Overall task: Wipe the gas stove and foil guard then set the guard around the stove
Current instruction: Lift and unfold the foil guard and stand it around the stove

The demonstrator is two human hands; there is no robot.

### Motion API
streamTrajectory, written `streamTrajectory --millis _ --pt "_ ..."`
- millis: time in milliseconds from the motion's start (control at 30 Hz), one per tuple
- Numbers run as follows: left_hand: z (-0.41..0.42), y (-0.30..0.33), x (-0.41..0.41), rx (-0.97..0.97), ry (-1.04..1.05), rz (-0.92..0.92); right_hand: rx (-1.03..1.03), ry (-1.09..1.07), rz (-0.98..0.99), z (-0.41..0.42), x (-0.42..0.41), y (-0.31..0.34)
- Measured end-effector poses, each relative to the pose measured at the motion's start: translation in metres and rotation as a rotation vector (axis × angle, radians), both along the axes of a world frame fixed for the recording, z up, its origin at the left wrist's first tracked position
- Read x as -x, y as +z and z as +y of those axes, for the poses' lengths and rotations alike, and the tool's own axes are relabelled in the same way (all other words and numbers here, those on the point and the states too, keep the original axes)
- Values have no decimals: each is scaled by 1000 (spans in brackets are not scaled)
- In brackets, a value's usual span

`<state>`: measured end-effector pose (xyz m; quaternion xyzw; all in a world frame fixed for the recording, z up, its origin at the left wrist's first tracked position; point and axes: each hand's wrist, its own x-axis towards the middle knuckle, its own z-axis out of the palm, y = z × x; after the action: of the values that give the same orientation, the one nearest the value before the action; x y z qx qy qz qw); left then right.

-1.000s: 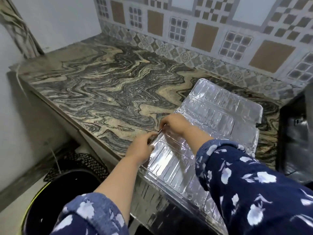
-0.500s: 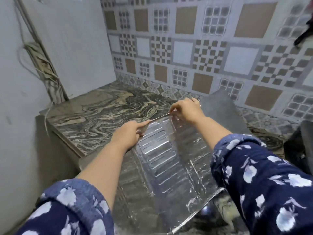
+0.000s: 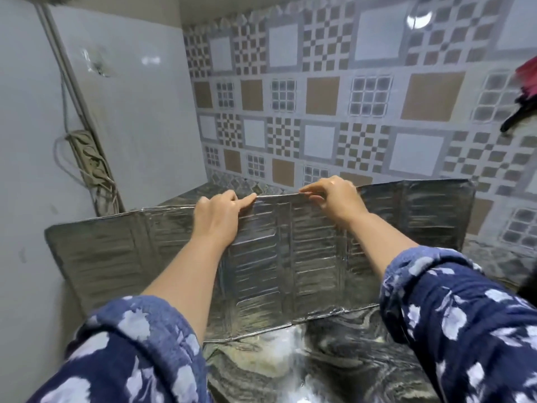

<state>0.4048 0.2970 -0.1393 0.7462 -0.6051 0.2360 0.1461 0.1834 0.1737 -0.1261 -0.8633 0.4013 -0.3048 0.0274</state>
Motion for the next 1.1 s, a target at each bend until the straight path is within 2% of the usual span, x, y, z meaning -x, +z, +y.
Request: streamTrajectory --millis 133,300,433,633,733,833,967,1100 --pt "-7 -8 -17 16 15 -57 13 -128 99 -24 24 -1" --pt "-20 -14 -28 31 -7 -45 -62 -137 151 -38 23 7" --pt "-30 -15 -34 34 -32 -15 -103 -152 11 -46 20 8" --pt "-32 -15 -49 13 -110 33 -289 -134 -86 -52 24 4" --pt "-34 -10 -55 -15 -120 182 -360 -114 -222 -50 17 0" --pt "-39 -10 -61 -2 -157 339 -332 -129 -282 -52 11 -3" --pt "-48 -11 -67 34 -121 337 -254 -153 -273 -50 4 2" --pt "-53 -11 -71 69 -62 293 -305 -131 -113 -47 4 7"
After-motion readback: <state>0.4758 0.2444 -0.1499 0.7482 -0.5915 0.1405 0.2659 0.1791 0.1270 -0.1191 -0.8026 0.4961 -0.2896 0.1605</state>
